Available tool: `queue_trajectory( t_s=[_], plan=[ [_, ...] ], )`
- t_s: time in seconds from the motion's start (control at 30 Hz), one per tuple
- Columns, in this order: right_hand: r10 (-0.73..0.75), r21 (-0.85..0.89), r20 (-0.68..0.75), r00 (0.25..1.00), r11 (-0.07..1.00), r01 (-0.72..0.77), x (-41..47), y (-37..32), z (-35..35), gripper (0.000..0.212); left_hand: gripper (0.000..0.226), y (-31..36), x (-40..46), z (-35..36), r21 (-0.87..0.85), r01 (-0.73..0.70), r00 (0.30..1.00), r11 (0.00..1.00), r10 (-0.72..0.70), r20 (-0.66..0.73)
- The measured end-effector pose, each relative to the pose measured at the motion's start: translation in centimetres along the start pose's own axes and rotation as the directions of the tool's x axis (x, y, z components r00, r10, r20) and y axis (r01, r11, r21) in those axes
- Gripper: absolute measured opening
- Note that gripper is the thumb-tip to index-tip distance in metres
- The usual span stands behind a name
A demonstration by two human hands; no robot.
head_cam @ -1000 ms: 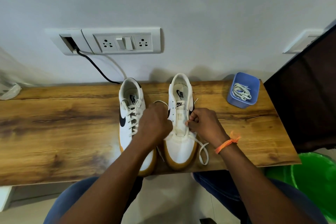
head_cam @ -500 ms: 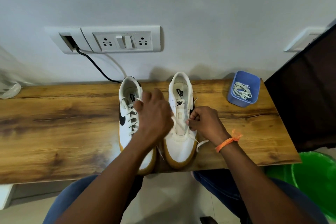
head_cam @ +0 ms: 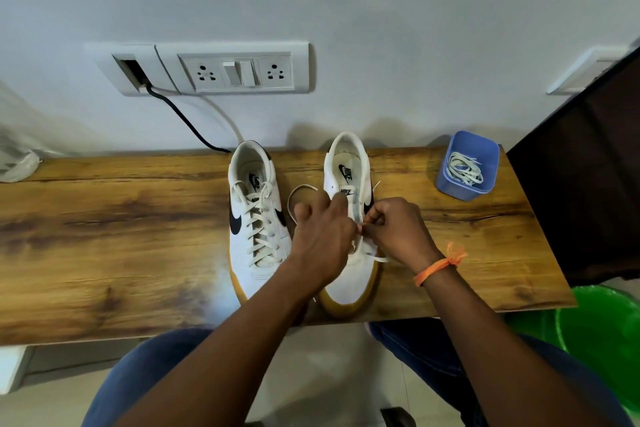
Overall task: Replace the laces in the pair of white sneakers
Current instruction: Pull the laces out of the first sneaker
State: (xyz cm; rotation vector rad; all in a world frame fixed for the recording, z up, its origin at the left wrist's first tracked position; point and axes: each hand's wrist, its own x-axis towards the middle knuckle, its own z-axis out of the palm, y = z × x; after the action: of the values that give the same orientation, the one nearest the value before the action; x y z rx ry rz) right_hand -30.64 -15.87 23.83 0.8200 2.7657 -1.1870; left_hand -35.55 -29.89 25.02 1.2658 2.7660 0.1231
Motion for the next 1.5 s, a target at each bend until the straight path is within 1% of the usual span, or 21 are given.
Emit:
queue_trajectory(
  t_s=[0.1, 0.2, 0.3, 0.4, 0.47, 0.5, 0.57, 0.63, 0.7, 0.73, 0.77, 0.8, 0.83, 0.9, 0.93, 0.97, 1.03, 1.2, 1.4, 1.47, 1.5],
  plan=[
    [-0.003, -0.021, 0.004, 1.0, 1.0, 0.003, 0.0, 0.1, 0.1, 0.012, 0.017, 0.5, -0.1, 0.3, 0.051, -0.039, 0.999, 0.998, 0.039, -0.001],
    [0.02, -0.026, 0.01, 1.0, 0.999, -0.02, 0.1, 0.3, -0.2, 0.014, 0.015, -0.1, 0.5, -0.5, 0.03, -0.001, 1.0, 1.0, 0.001, -0.006],
    [0.034, -0.028, 0.008, 0.999, 0.999, -0.034, 0.2, 0.4, -0.2, 0.016, 0.017, -2.8, 1.2, -2.5, 0.04, 0.195, 0.977, 0.98, -0.191, -0.097],
    [0.031, -0.057, -0.006, 1.0, 0.998, -0.031, 0.0, 0.1, -0.1, 0.019, 0.017, -6.3, 1.1, -4.0, -0.049, 0.438, 0.871, 0.897, -0.438, -0.222],
    [0.031, -0.051, -0.008, 0.999, 0.998, -0.031, 0.0, 0.2, -0.1, 0.019, 0.023, -7.5, 0.9, -4.1, -0.071, 0.537, 0.815, 0.84, -0.539, -0.212],
    [0.029, -0.046, -0.004, 1.0, 0.999, -0.029, 0.0, 0.4, -0.1, 0.019, 0.026, -7.5, 0.9, -3.9, -0.056, 0.551, 0.817, 0.833, -0.552, -0.169],
    [0.025, -0.027, 0.0, 1.0, 0.999, -0.025, -0.1, 0.5, -0.2, 0.023, 0.025, -6.6, 0.9, -3.3, -0.06, 0.499, 0.86, 0.865, -0.502, -0.085],
    [0.028, -0.023, -0.038, 0.999, 0.999, -0.029, -0.1, 0.6, -0.6, 0.037, 0.026, -5.6, 1.0, -2.7, -0.106, 0.365, 0.92, 0.925, -0.376, -0.113],
    [0.061, -0.166, -0.039, 0.997, 0.984, -0.066, -0.1, 0.4, -1.9, 0.045, 0.027, -4.6, 1.4, -2.2, -0.133, 0.178, 0.966, 0.975, -0.199, -0.165],
    [0.105, -0.275, 0.027, 0.994, 0.957, -0.094, -0.4, 0.1, -2.8, 0.041, 0.026, -4.2, 1.5, -2.0, -0.161, 0.094, 0.984, 0.982, -0.117, -0.137],
    [0.178, -0.363, 0.139, 0.974, 0.924, -0.117, -0.8, -0.2, -3.6, 0.038, 0.026, -3.8, 1.6, -1.7, -0.225, 0.054, 0.996, 0.973, -0.068, -0.055],
    [0.27, -0.41, 0.283, 0.92, 0.902, -0.139, -1.4, -0.6, -4.0, 0.037, 0.026, -3.4, 1.5, -1.5, -0.294, 0.056, 0.998, 0.954, -0.042, 0.053],
    [0.359, -0.427, 0.424, 0.832, 0.889, -0.165, -2.1, -0.8, -3.9, 0.039, 0.027, -3.1, 1.5, -1.2, -0.323, 0.06, 0.992, 0.945, -0.021, 0.121],
    [0.466, -0.436, 0.592, 0.657, 0.871, -0.226, -3.5, -1.6, -3.2, 0.053, 0.023, -2.7, 1.5, -0.9, -0.269, 0.035, 0.993, 0.962, -0.004, 0.115],
    [0.471, -0.435, 0.625, 0.623, 0.872, -0.224, -3.9, -1.9, -2.7, 0.06, 0.02, -2.7, 1.5, -0.7, -0.229, 0.012, 0.996, 0.973, 0.009, 0.092],
    [0.451, -0.434, 0.634, 0.628, 0.88, -0.194, -4.0, -2.0, -2.3, 0.062, 0.018, -2.7, 1.6, -0.6, -0.209, 0.0, 0.997, 0.978, 0.016, 0.074],
    [0.378, -0.428, 0.621, 0.687, 0.898, -0.107, -3.9, -2.0, -1.7, 0.061, 0.014, -2.7, 1.7, -0.3, -0.229, 0.007, 0.996, 0.973, 0.013, 0.083],
    [0.257, -0.342, 0.602, 0.756, 0.938, -0.046, -4.3, -1.5, -0.1, 0.07, 0.026, -2.7, 1.6, 0.9, -0.335, -0.016, 0.975, 0.942, 0.089, 0.202],
    [0.215, -0.291, 0.601, 0.77, 0.956, -0.039, -4.6, -2.0, -0.3, 0.063, 0.02, -2.7, 1.8, 0.2, -0.392, -0.003, 0.978, 0.92, 0.084, 0.189],
    [0.224, -0.3, 0.603, 0.766, 0.953, -0.043, -4.6, -2.1, -0.3, 0.063, 0.018, -3.7, 1.9, -1.3, -0.423, 0.057, 0.984, 0.904, 0.022, 0.179],
    [0.24, -0.301, 0.607, 0.758, 0.952, -0.06, -4.5, -1.9, -0.3, 0.064, 0.016, -4.5, 2.0, -2.2, -0.435, 0.114, 0.987, 0.893, -0.054, 0.149]
  ],
)
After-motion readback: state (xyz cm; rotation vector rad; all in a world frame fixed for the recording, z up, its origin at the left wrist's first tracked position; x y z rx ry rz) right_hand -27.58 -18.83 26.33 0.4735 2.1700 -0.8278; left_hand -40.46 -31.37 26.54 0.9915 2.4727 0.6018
